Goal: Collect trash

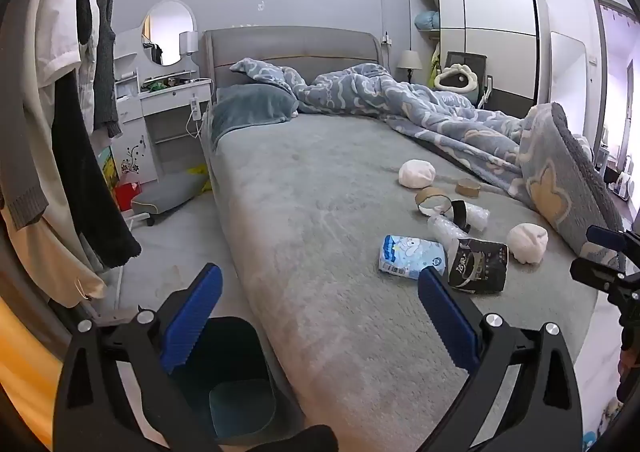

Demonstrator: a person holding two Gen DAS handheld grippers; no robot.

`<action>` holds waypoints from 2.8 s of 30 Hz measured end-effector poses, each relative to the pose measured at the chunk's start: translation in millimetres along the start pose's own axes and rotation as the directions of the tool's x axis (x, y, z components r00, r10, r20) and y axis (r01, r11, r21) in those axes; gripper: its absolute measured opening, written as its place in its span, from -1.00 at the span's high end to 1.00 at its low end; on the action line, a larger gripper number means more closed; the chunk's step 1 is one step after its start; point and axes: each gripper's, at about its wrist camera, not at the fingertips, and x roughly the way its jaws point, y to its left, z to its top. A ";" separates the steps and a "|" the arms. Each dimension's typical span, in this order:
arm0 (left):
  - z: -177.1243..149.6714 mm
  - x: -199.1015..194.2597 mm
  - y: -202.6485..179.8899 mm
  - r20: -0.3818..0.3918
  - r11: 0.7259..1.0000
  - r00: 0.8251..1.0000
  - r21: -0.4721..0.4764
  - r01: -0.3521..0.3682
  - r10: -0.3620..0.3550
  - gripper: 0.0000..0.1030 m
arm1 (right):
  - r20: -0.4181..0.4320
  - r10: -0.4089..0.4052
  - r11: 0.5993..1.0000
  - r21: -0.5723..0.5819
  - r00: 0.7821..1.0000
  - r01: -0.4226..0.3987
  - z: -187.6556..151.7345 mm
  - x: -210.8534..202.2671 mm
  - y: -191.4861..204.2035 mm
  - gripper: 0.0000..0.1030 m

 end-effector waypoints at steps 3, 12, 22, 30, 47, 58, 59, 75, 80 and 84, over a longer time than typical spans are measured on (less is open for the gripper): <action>-0.7 -3.2 -0.2 0.003 1.000 1.000 -0.002 -0.004 0.004 -0.94 | 0.000 0.003 1.000 0.001 1.000 -0.003 0.1 0.0 0.0 -0.94; -4.4 -0.4 2.2 -0.018 1.000 1.000 -0.008 0.005 -0.005 -0.94 | -0.006 0.004 1.000 -0.004 1.000 -0.004 3.5 -3.1 2.0 -0.94; -7.5 7.5 2.7 -0.039 1.000 0.999 -0.012 0.008 -0.008 -0.94 | -0.005 0.008 1.000 -0.002 1.000 -0.008 2.6 0.5 1.4 -0.94; -7.3 7.3 1.9 -0.043 1.000 0.999 -0.009 0.008 -0.008 -0.94 | -0.006 0.008 1.000 -0.002 1.000 -0.008 2.4 0.6 1.5 -0.94; -7.5 7.3 2.0 -0.044 1.000 0.999 -0.009 0.007 -0.008 -0.94 | -0.006 0.003 1.000 0.002 1.000 -0.003 2.4 0.6 1.1 -0.94; -7.6 7.5 2.0 -0.045 1.000 0.999 -0.009 0.008 -0.008 -0.94 | -0.005 0.003 1.000 0.003 1.000 -0.003 1.9 -0.5 0.6 -0.94; -7.7 7.6 2.0 -0.045 1.000 0.999 -0.009 0.007 -0.008 -0.94 | -0.005 0.003 1.000 0.004 1.000 -0.003 1.9 -0.3 0.5 -0.94; -8.3 7.7 2.0 -0.048 1.000 0.999 -0.008 0.008 -0.009 -0.94 | -0.007 0.002 1.000 0.002 1.000 -0.002 1.9 -0.1 0.6 -0.94; -10.0 8.0 1.7 -0.052 1.000 0.999 -0.006 0.003 -0.004 -0.94 | -0.013 0.001 1.000 0.003 1.000 -0.001 1.2 -0.1 -0.6 -0.94; -14.9 11.5 1.0 -0.062 1.000 0.998 0.005 0.002 -0.002 -0.94 | -0.020 -0.004 1.000 -0.002 1.000 0.004 -0.7 0.8 -1.5 -0.94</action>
